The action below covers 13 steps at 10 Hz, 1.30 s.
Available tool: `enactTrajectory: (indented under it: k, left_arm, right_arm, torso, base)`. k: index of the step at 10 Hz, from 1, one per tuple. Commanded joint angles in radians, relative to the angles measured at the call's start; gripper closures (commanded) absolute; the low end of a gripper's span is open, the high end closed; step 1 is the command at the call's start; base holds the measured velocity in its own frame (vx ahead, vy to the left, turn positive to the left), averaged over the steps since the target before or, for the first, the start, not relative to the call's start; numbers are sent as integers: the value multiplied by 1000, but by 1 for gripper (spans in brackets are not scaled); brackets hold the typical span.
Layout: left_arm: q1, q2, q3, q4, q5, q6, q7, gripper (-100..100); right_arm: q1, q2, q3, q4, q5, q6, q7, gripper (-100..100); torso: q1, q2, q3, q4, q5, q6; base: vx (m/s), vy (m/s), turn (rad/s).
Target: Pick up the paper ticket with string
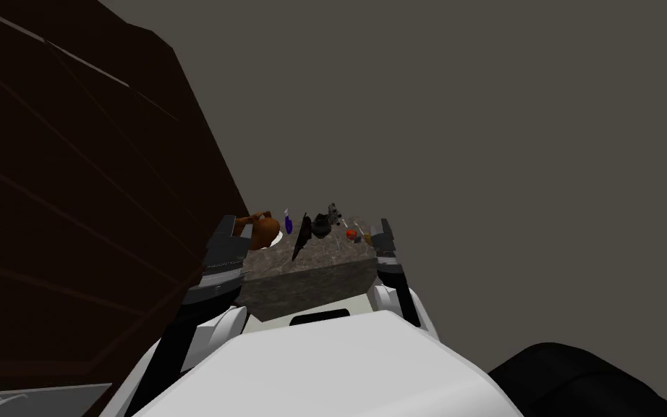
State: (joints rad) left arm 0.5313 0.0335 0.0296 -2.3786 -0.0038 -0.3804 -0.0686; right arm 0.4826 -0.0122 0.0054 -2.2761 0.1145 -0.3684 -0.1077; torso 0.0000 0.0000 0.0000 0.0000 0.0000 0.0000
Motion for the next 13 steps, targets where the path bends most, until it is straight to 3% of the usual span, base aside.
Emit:
enactTrajectory:
  k: [1, 5, 6, 8, 11, 12, 13]
  left_arm:
    - [0, 0, 0, 0, 0, 0, 0, 0]
    - [0, 0, 0, 0, 0, 0, 0, 0]
    - [0, 0, 0, 0, 0, 0, 0, 0]
    - [0, 0, 0, 0, 0, 0, 0, 0]
    - [0, 0, 0, 0, 0, 0, 0, 0]
    - [0, 0, 0, 0, 0, 0, 0, 0]
    - [0, 0, 0, 0, 0, 0, 0, 0]
  right_arm:
    - [-9, -47, 0, 8, 34, 2, -3, -100]
    - [-36, -161, 4, 41, 147, 10, -11, -100]
    - [-36, -169, 4, 41, 152, 10, -11, -100]
    - [-54, -238, 8, 67, 221, 16, -16, -100]
    - [-64, -291, 11, 83, 284, 20, -19, -100]
    - [-74, -331, 14, 101, 325, 24, -22, -100]
    - [-74, -336, 14, 101, 335, 24, -22, -100]
  torso:
    - [0, 0, 0, 0, 0, 0]
    - [8, 3, 2, 1, 2, 0]
    - [9, 4, 2, 1, 2, 0]
    - [5, 1, 1, 0, 1, 0]
    - [7, 2, 1, 0, 2, 0]
    - [5, 2, 1, 0, 1, 0]
    - [5, 2, 1, 0, 1, 0]
  base:
    - [-8, 54, 39]
    - [-47, 127, 45]
    - [-27, 98, 12]
    - [-16, 96, 67]
    - [-21, 96, 33]
    - [-26, 86, 70]
    - [-26, 78, 25]
